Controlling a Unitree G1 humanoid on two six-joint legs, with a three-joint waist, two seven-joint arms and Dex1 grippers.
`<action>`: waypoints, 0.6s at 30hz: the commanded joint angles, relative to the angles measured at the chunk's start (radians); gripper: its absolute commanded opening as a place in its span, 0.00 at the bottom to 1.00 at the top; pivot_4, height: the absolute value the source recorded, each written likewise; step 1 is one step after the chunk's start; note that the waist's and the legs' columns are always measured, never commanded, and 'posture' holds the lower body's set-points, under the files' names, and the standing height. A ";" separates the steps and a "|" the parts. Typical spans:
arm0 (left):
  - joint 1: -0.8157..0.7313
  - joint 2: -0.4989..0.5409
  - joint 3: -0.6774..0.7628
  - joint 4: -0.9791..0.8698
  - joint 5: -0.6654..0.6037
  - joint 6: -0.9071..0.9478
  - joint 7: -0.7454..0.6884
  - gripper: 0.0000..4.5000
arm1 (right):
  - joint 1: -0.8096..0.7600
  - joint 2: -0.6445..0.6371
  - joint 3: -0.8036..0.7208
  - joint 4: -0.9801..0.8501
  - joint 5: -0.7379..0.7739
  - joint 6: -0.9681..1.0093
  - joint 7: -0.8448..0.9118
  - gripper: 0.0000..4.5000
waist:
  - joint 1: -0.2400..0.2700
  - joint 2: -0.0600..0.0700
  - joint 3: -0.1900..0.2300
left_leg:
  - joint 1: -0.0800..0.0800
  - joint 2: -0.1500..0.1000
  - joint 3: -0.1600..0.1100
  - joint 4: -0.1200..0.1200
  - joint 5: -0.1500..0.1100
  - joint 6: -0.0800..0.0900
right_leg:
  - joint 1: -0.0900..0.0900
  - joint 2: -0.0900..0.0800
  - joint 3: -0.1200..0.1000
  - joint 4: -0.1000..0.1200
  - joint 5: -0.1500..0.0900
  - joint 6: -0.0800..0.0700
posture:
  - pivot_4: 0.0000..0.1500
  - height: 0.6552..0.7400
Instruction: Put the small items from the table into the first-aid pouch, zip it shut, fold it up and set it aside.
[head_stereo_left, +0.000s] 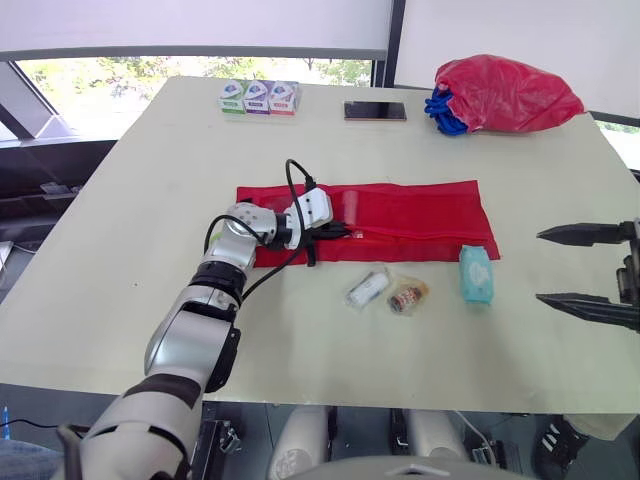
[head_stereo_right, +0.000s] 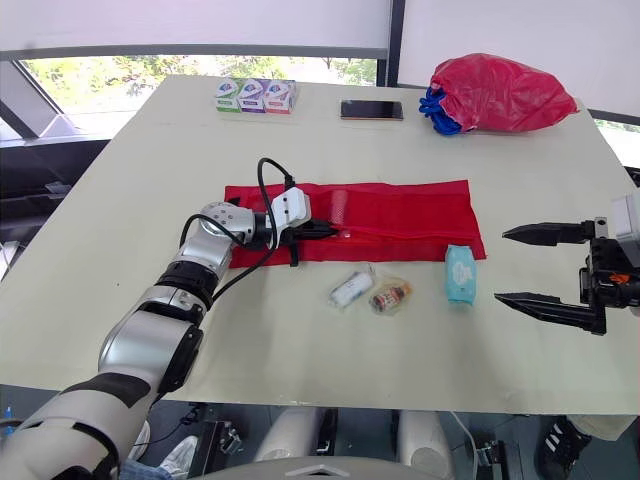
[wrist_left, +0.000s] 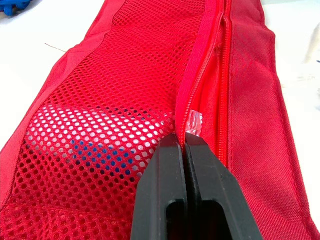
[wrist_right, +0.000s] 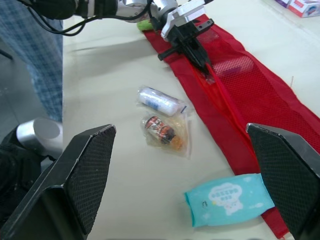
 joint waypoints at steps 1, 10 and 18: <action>-0.031 0.008 0.019 0.003 0.001 -0.020 0.000 0.00 | -0.059 -0.022 0.054 -0.031 -0.001 -0.016 -0.009 0.99 | -0.002 0.000 0.000 | 0.000 0.000 0.000 0.000 0.000 0.000 | 0.000 0.000 0.000 0.000 0.000 0.000 | 1.00 1.00; -0.042 0.004 0.018 0.010 0.006 -0.026 -0.003 0.00 | -0.337 0.044 0.426 -0.082 -0.156 -0.051 -0.130 0.99 | -0.002 0.000 0.000 | -0.001 0.000 0.000 0.000 0.000 0.000 | -0.001 0.000 0.000 0.000 0.000 0.000 | 1.00 1.00; -0.045 -0.001 0.017 0.001 0.007 -0.022 -0.001 0.00 | -0.639 0.231 0.850 0.064 -0.478 -0.208 -0.082 0.99 | -0.005 0.000 0.000 | -0.002 -0.001 0.000 0.000 0.000 0.000 | -0.002 0.000 0.000 0.000 0.000 0.000 | 1.00 1.00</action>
